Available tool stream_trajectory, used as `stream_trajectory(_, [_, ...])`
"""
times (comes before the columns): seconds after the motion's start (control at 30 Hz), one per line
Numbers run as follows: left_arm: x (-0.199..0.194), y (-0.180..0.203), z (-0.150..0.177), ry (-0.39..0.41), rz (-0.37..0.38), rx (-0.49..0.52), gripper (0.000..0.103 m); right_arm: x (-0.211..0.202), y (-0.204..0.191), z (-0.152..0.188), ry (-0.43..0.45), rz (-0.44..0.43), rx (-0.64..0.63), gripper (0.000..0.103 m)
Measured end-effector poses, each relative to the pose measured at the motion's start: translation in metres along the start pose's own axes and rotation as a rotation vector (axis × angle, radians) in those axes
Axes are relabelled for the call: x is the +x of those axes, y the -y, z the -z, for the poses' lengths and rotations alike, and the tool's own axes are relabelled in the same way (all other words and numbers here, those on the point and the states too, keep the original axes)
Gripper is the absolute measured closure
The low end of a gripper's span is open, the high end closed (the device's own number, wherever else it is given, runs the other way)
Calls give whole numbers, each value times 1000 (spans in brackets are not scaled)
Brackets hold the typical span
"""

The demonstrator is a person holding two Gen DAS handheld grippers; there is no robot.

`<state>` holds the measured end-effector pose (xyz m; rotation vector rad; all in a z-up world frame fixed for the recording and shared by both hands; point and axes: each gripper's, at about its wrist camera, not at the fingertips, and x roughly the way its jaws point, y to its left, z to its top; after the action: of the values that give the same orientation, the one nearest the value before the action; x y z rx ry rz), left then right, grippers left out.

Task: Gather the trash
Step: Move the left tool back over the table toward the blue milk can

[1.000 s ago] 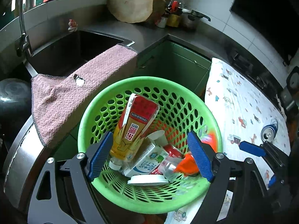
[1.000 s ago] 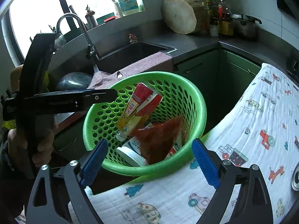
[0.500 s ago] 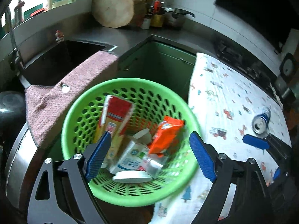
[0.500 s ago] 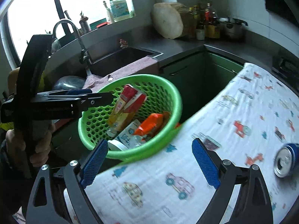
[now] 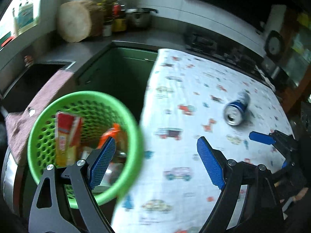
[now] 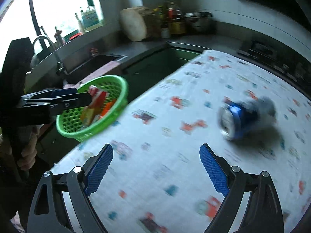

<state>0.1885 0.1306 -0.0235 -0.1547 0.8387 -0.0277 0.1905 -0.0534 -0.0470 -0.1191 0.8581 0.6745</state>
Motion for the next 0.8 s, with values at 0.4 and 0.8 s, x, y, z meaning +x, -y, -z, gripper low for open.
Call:
stream_trajectory(0.4, [23,100,-19,-20,43,147,18,-48,77,35,13,111,88,15])
stream_trajectory(0.8, [26,145,-18,44,-216,108,17,-64,112,50,24,122,135,15])
